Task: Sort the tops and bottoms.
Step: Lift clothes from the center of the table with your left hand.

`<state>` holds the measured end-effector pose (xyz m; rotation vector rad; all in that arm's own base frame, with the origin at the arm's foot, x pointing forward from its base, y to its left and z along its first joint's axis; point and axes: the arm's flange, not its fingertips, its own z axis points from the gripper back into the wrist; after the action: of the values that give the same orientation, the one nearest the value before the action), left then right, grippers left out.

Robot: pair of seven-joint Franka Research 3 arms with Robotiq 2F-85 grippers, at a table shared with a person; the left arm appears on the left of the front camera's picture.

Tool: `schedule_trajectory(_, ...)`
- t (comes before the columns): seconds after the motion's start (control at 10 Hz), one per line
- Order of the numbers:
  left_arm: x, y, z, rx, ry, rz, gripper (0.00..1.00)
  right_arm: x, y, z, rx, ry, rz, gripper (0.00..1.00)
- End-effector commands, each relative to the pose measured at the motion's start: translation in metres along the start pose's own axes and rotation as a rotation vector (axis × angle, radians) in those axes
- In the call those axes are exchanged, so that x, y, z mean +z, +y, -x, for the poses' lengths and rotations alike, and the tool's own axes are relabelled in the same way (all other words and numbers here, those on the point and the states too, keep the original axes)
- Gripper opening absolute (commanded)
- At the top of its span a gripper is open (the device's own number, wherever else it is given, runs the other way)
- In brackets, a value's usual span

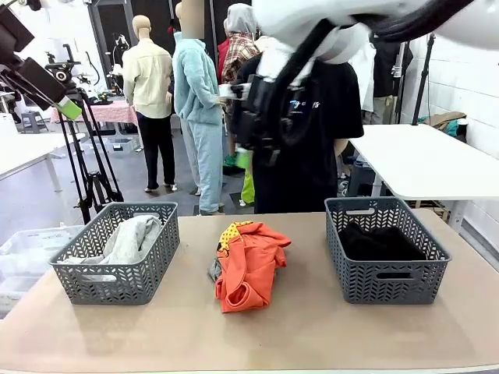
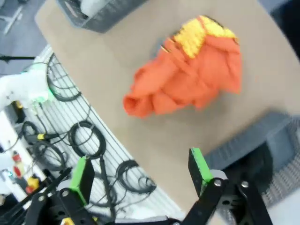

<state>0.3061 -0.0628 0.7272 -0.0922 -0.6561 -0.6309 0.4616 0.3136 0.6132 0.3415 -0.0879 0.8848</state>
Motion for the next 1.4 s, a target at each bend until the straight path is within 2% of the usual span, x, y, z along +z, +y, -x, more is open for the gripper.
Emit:
schedule_trajectory(0.0,0.001,0.001,0.001,0.000,-0.001,0.002,1.00,-0.001,0.003,0.089,-0.102,-0.028,0.013,1.00)
schedule_trajectory(0.3,0.001,0.001,0.001,0.000,-0.001,0.002,1.00,0.002,0.012,0.152,-0.137,-0.188,0.065,1.00)
schedule_trajectory(0.5,0.001,0.001,0.001,0.000,-0.001,0.002,1.00,0.022,0.017,0.173,-0.143,-0.222,0.156,1.00)
schedule_trajectory(0.7,0.001,0.001,0.001,0.000,-0.001,0.002,1.00,0.044,0.013,0.177,-0.134,-0.250,0.203,1.00)
schedule_trajectory(0.8,0.001,0.001,0.001,0.000,-0.001,0.002,1.00,0.044,0.005,0.151,-0.234,-0.274,0.147,1.00)
schedule_trajectory(0.9,0.001,0.001,0.001,0.000,-0.001,0.002,1.00,0.044,0.020,0.178,-0.136,-0.237,0.180,1.00)
schedule_trajectory(1.0,0.000,0.000,0.000,-0.001,0.000,0.000,1.00,0.044,0.020,0.178,-0.136,-0.237,0.180,1.00)
schedule_trajectory(1.2,-0.064,-0.035,-0.009,-0.051,0.054,0.142,1.00,0.044,0.020,0.178,-0.136,-0.237,0.180,1.00)
schedule_trajectory(1.3,-0.080,-0.061,-0.013,-0.106,0.040,0.135,1.00,0.044,0.020,0.178,-0.136,-0.237,0.180,1.00)
